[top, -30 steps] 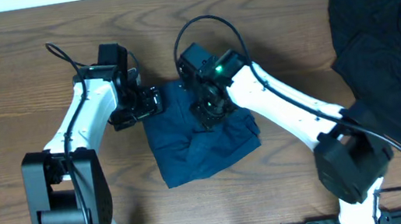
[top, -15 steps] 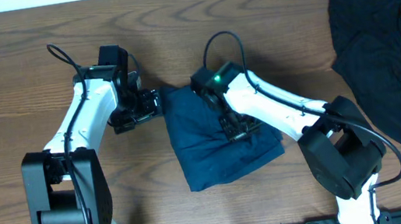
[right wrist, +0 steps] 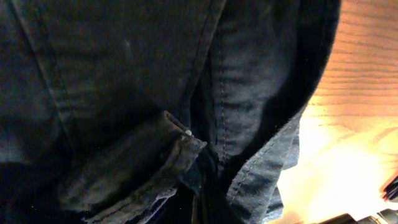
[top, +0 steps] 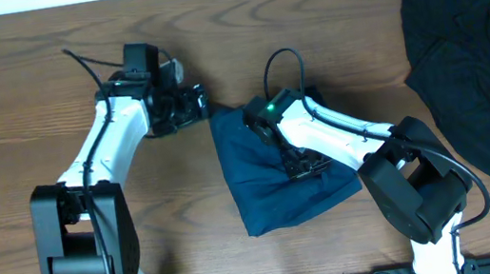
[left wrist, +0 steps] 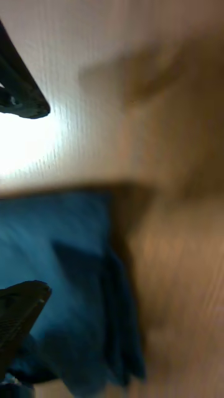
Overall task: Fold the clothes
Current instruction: 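Press and tuck the bundle edges with the right gripper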
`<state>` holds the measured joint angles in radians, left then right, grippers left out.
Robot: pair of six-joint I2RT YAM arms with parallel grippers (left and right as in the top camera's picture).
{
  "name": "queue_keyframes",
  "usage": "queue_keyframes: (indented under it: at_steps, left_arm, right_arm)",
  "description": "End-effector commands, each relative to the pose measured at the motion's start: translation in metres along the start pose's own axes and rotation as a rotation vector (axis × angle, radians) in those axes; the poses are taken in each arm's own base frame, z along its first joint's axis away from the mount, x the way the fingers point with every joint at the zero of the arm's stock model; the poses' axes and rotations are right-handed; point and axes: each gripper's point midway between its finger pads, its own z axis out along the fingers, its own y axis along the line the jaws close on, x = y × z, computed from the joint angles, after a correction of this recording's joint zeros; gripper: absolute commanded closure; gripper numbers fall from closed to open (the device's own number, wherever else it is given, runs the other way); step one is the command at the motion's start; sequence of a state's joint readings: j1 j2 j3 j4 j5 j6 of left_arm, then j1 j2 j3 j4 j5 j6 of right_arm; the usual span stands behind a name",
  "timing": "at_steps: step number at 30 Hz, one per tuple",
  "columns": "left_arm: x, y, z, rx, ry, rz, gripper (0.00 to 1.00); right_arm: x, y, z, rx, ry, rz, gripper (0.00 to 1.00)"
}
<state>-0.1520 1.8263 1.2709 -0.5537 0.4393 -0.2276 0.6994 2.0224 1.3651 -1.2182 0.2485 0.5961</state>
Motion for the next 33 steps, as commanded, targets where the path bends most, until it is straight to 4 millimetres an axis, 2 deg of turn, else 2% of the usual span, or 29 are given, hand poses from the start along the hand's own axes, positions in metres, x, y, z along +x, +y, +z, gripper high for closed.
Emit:
queue_keyframes:
  at_steps: [1, 3, 7, 10, 13, 14, 15, 17, 18, 25, 28, 30, 33]
  left_arm:
    - [-0.003, -0.017, 0.006, 0.040, -0.022, 0.061, 0.16]
    - [-0.007, -0.020, 0.012, 0.041, -0.034, 0.066, 0.16]
    - [-0.005, -0.010, 0.028, 0.010, -0.018, 0.037, 0.20]
    - [0.003, -0.001, 0.044, -0.003, 0.026, 0.020, 0.27]
    - [0.020, 0.007, 0.059, -0.025, 0.096, 0.000, 0.35]
    - [0.026, 0.009, 0.063, -0.032, 0.121, -0.006, 0.40]
    - [0.033, 0.012, 0.066, -0.040, 0.151, -0.011, 0.51]
    - [0.051, 0.017, 0.067, -0.060, 0.222, -0.001, 0.81]
    - [0.060, 0.019, 0.066, -0.069, 0.258, 0.007, 0.93]
    - [0.120, 0.029, 0.042, -0.138, 0.510, -0.049, 0.94]
    - [0.143, 0.032, 0.027, -0.173, 0.616, -0.094, 0.94]
    - [0.153, 0.036, 0.019, -0.203, 0.662, -0.108, 0.94]
    - [0.157, 0.038, 0.019, -0.211, 0.672, -0.110, 0.94]
  right_arm:
    - [-0.003, -0.006, 0.004, 0.034, -0.009, 0.030, 0.99]
    - [-0.003, -0.006, 0.004, 0.031, -0.007, 0.030, 0.99]
    - [-0.002, -0.005, 0.004, 0.032, -0.008, 0.030, 0.99]
    - [-0.002, -0.005, 0.004, 0.032, -0.008, 0.030, 0.99]
    - [-0.003, -0.006, 0.004, 0.033, -0.008, 0.031, 0.99]
    - [-0.004, -0.007, 0.004, 0.038, -0.013, 0.033, 0.99]
    - [-0.006, -0.010, 0.004, 0.049, -0.021, 0.036, 0.99]
    - [-0.011, -0.018, 0.005, 0.080, -0.039, 0.044, 0.99]
    - [-0.013, -0.022, 0.005, 0.091, -0.045, 0.050, 0.99]
    - [-0.024, -0.039, 0.011, 0.086, -0.036, 0.006, 0.99]
    - [-0.033, -0.054, 0.014, 0.119, -0.055, 0.031, 0.99]
    - [-0.045, -0.068, 0.016, 0.146, -0.089, 0.072, 0.99]
    - [-0.062, -0.086, 0.020, 0.164, -0.133, 0.134, 0.98]
